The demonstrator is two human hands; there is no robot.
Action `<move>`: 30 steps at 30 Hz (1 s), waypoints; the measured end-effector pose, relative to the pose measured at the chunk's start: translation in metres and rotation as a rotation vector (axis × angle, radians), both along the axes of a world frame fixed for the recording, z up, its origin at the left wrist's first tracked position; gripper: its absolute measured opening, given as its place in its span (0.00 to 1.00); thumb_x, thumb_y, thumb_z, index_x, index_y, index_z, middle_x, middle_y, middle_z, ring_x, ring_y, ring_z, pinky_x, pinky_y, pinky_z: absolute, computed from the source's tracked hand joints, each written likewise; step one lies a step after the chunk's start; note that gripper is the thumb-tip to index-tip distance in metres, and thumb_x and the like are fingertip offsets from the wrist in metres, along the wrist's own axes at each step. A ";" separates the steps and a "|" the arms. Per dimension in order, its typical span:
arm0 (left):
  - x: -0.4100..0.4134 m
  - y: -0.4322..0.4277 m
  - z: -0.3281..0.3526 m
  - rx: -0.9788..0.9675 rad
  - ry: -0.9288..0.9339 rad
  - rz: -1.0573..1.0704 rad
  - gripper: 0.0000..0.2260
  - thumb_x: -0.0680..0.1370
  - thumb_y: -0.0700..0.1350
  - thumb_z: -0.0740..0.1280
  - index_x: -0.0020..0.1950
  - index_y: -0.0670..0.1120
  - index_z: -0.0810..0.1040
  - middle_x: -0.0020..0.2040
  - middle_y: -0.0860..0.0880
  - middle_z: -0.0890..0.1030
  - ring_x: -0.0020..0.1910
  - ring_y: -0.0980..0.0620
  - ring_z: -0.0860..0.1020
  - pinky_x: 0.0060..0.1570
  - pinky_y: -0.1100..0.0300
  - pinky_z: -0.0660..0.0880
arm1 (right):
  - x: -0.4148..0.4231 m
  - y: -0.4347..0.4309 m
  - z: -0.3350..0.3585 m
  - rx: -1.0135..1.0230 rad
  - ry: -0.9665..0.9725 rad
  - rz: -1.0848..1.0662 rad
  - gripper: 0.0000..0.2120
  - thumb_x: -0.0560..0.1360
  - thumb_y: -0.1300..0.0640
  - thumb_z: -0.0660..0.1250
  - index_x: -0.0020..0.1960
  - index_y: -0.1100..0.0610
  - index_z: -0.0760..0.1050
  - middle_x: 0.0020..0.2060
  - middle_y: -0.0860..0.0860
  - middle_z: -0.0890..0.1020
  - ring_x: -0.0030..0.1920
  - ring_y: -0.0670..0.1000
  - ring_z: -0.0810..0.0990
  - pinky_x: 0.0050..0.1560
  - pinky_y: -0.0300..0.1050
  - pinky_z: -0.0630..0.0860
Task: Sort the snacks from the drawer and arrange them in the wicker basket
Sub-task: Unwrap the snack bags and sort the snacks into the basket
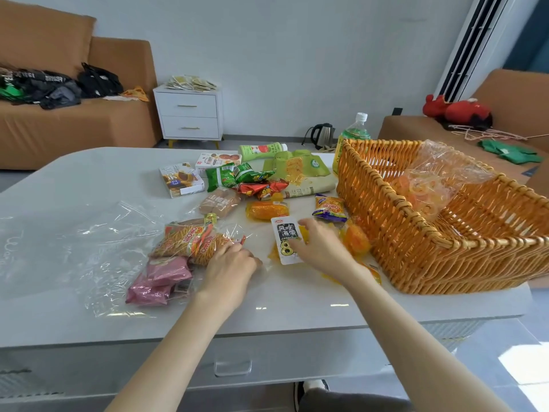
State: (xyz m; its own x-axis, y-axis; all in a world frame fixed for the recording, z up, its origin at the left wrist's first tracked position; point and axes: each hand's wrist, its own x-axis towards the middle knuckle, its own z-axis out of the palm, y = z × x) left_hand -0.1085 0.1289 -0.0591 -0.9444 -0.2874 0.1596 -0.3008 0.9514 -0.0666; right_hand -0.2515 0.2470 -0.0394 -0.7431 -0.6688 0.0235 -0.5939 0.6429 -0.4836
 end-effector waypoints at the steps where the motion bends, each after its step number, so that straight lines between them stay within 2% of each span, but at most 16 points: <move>1: 0.001 0.000 0.002 0.014 -0.001 -0.002 0.20 0.78 0.36 0.62 0.68 0.53 0.73 0.63 0.52 0.76 0.66 0.50 0.67 0.68 0.61 0.56 | 0.004 -0.009 -0.003 0.010 -0.005 0.001 0.31 0.76 0.47 0.66 0.74 0.58 0.62 0.66 0.59 0.72 0.68 0.60 0.67 0.66 0.53 0.67; 3: 0.004 0.000 0.005 0.063 0.017 -0.013 0.20 0.79 0.38 0.61 0.69 0.52 0.72 0.64 0.52 0.75 0.67 0.50 0.67 0.68 0.61 0.57 | 0.007 -0.021 -0.010 0.034 0.012 -0.029 0.35 0.73 0.47 0.69 0.73 0.60 0.60 0.65 0.60 0.71 0.66 0.61 0.69 0.63 0.53 0.69; 5: 0.004 -0.002 0.009 0.152 0.055 -0.025 0.18 0.80 0.42 0.61 0.69 0.53 0.72 0.65 0.54 0.75 0.67 0.51 0.68 0.66 0.61 0.60 | 0.005 -0.027 -0.010 -0.047 -0.022 -0.104 0.31 0.72 0.53 0.70 0.69 0.62 0.62 0.62 0.60 0.73 0.61 0.60 0.73 0.57 0.52 0.73; 7: 0.004 -0.004 0.011 0.258 0.102 -0.024 0.16 0.80 0.45 0.62 0.68 0.53 0.73 0.65 0.54 0.76 0.66 0.52 0.69 0.61 0.59 0.66 | 0.003 -0.030 -0.006 -0.160 -0.127 -0.165 0.24 0.74 0.61 0.68 0.66 0.63 0.64 0.59 0.61 0.76 0.57 0.60 0.77 0.50 0.53 0.77; 10: 0.000 -0.006 0.017 0.372 0.193 -0.010 0.15 0.80 0.47 0.63 0.67 0.53 0.75 0.64 0.54 0.77 0.64 0.53 0.72 0.57 0.59 0.70 | -0.009 -0.027 -0.001 -0.219 -0.192 -0.214 0.16 0.78 0.62 0.62 0.65 0.64 0.67 0.57 0.60 0.78 0.54 0.59 0.78 0.41 0.48 0.73; 13: -0.007 -0.007 0.024 0.436 0.290 -0.032 0.14 0.79 0.46 0.64 0.65 0.53 0.76 0.63 0.55 0.77 0.62 0.54 0.73 0.59 0.59 0.72 | -0.027 -0.015 0.008 -0.279 -0.235 -0.259 0.13 0.77 0.61 0.61 0.61 0.62 0.70 0.46 0.56 0.79 0.43 0.55 0.78 0.33 0.44 0.70; 16: -0.018 -0.009 0.034 0.473 0.326 -0.057 0.14 0.80 0.47 0.63 0.65 0.54 0.76 0.63 0.56 0.76 0.61 0.56 0.74 0.57 0.58 0.74 | -0.046 0.002 0.018 -0.288 -0.274 -0.307 0.08 0.76 0.62 0.62 0.55 0.62 0.73 0.38 0.53 0.77 0.37 0.53 0.75 0.34 0.45 0.70; 19: -0.034 -0.017 0.043 0.476 0.329 -0.054 0.14 0.80 0.47 0.63 0.66 0.54 0.75 0.65 0.56 0.75 0.61 0.55 0.74 0.56 0.61 0.72 | -0.063 0.008 0.020 -0.230 -0.244 -0.327 0.08 0.75 0.61 0.63 0.53 0.62 0.75 0.41 0.58 0.81 0.41 0.58 0.80 0.39 0.53 0.77; 21: -0.049 -0.028 0.046 0.424 0.282 -0.033 0.16 0.80 0.48 0.62 0.68 0.52 0.73 0.66 0.54 0.74 0.63 0.54 0.74 0.58 0.60 0.71 | -0.070 0.007 0.018 -0.207 -0.228 -0.333 0.07 0.75 0.60 0.62 0.51 0.60 0.75 0.44 0.58 0.82 0.43 0.59 0.82 0.39 0.54 0.78; 24: -0.082 -0.049 0.042 0.360 0.112 0.007 0.19 0.80 0.49 0.62 0.72 0.51 0.68 0.70 0.50 0.71 0.66 0.50 0.71 0.62 0.54 0.72 | -0.081 0.001 0.011 -0.144 -0.226 -0.317 0.07 0.76 0.59 0.61 0.51 0.60 0.75 0.44 0.57 0.81 0.39 0.56 0.80 0.30 0.43 0.70; 26: -0.105 -0.059 0.034 0.350 0.003 0.036 0.21 0.81 0.49 0.61 0.74 0.51 0.65 0.74 0.48 0.66 0.70 0.48 0.68 0.66 0.50 0.70 | -0.085 -0.003 0.006 -0.060 -0.252 -0.290 0.07 0.77 0.59 0.60 0.52 0.60 0.75 0.45 0.55 0.80 0.36 0.51 0.76 0.27 0.40 0.66; 29: -0.130 -0.069 0.018 0.365 -0.165 0.059 0.25 0.82 0.50 0.58 0.78 0.51 0.57 0.79 0.48 0.51 0.77 0.43 0.54 0.74 0.46 0.56 | -0.089 -0.007 0.001 0.019 -0.274 -0.286 0.05 0.77 0.58 0.60 0.47 0.59 0.74 0.38 0.52 0.76 0.32 0.49 0.70 0.28 0.41 0.63; 30: -0.135 -0.072 0.014 0.369 -0.201 0.062 0.25 0.82 0.51 0.57 0.78 0.51 0.54 0.79 0.48 0.50 0.77 0.43 0.51 0.74 0.45 0.53 | -0.090 -0.007 0.001 0.033 -0.276 -0.290 0.05 0.77 0.58 0.61 0.45 0.58 0.72 0.36 0.51 0.74 0.31 0.48 0.69 0.28 0.41 0.62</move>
